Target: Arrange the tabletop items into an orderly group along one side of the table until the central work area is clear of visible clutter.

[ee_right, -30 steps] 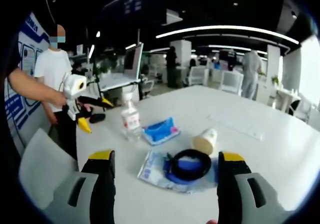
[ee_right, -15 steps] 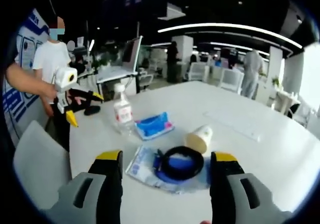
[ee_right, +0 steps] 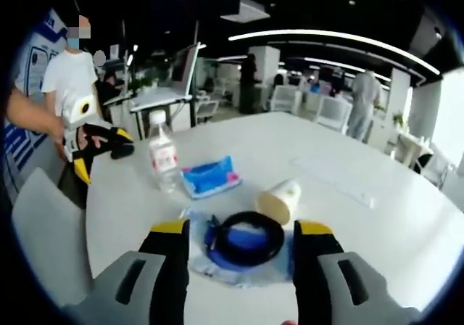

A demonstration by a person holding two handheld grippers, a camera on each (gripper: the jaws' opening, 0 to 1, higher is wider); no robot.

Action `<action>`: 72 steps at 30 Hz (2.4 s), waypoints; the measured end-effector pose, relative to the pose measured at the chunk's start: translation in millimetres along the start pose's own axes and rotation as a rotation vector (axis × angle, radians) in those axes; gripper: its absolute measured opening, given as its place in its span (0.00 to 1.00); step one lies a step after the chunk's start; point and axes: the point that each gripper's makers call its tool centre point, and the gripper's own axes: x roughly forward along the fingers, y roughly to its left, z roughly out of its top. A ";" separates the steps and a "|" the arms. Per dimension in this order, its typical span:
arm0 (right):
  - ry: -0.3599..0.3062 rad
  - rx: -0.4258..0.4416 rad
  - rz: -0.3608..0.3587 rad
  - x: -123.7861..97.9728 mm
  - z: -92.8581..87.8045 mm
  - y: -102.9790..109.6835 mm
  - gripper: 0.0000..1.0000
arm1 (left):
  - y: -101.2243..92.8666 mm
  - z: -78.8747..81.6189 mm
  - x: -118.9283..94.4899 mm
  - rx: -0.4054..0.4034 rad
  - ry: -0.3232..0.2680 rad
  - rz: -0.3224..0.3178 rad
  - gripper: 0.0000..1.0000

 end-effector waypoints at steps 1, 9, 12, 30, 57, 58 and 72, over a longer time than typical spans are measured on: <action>0.004 0.002 -0.002 1.6 -0.6 -1.9 0.53 | -0.6 0.1 -0.3 -0.003 -0.002 0.000 0.98; 0.020 -0.007 -0.011 12.8 -3.3 -12.3 0.47 | -4.6 -1.0 0.0 -0.010 -0.001 -0.008 0.98; 0.028 -0.010 -0.015 17.3 -5.0 -16.4 0.45 | -6.6 -1.7 0.3 -0.012 0.000 -0.013 0.98; 0.056 -0.046 -0.026 33.3 -8.0 -30.9 0.38 | -16.5 -1.4 0.0 -0.019 -0.001 -0.035 0.98; 0.086 -0.032 -0.044 54.6 -12.3 -50.2 0.31 | -26.9 -2.2 -4.5 -0.019 -0.007 -0.058 0.98; 0.089 -0.037 -0.045 55.7 -12.6 -51.1 0.31 | -27.2 -1.6 -4.4 -0.019 -0.008 -0.059 0.98; 0.109 -0.055 -0.056 62.4 -16.2 -59.6 0.28 | -33.4 1.8 -3.0 -0.016 -0.015 -0.071 0.98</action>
